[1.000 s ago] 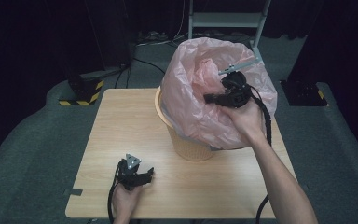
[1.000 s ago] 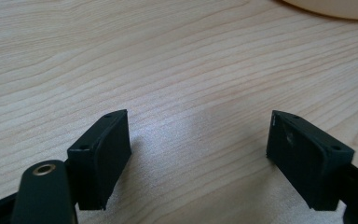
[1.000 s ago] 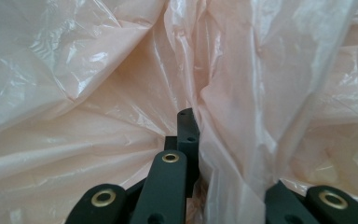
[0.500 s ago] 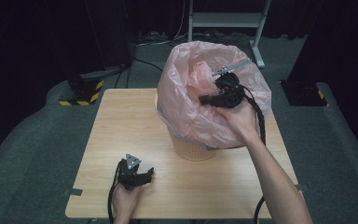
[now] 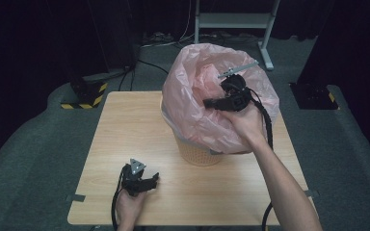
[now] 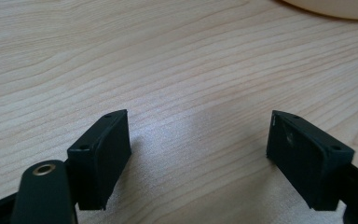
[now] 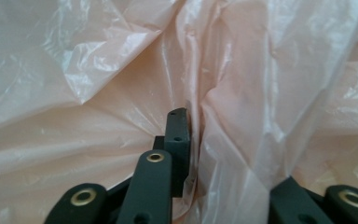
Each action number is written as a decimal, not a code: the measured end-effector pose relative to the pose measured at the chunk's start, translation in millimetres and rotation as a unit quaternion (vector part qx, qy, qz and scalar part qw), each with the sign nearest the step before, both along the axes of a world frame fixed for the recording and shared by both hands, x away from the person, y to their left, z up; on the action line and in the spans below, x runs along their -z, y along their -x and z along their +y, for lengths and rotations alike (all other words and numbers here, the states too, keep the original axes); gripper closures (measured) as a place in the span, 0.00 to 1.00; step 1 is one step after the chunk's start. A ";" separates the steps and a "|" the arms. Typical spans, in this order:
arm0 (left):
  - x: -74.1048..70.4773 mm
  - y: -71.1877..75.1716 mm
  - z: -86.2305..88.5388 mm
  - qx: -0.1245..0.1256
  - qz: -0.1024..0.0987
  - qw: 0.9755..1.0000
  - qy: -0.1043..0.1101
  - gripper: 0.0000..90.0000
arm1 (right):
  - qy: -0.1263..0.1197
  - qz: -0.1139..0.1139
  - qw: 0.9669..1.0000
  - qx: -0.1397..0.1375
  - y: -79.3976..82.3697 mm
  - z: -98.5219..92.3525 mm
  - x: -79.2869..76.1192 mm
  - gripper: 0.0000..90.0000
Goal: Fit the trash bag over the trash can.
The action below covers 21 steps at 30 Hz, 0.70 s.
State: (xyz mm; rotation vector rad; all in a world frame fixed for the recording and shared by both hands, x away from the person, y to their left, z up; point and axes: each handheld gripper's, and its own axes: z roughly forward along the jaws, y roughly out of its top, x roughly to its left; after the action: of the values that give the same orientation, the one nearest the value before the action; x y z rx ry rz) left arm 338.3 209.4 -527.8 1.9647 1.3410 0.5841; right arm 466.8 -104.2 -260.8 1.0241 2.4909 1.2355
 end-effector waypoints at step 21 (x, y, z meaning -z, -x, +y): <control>-0.1 -0.1 0.2 0.000 0.000 1.000 -0.001 0.24 | 0.032 0.004 0.999 -0.020 -0.7 17.4 6.5 0.88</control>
State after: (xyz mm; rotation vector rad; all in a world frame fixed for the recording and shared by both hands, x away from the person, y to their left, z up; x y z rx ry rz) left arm 338.4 209.6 -527.7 1.9665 1.3399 0.5852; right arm 467.5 -86.8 -267.4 0.9715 2.5505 1.1574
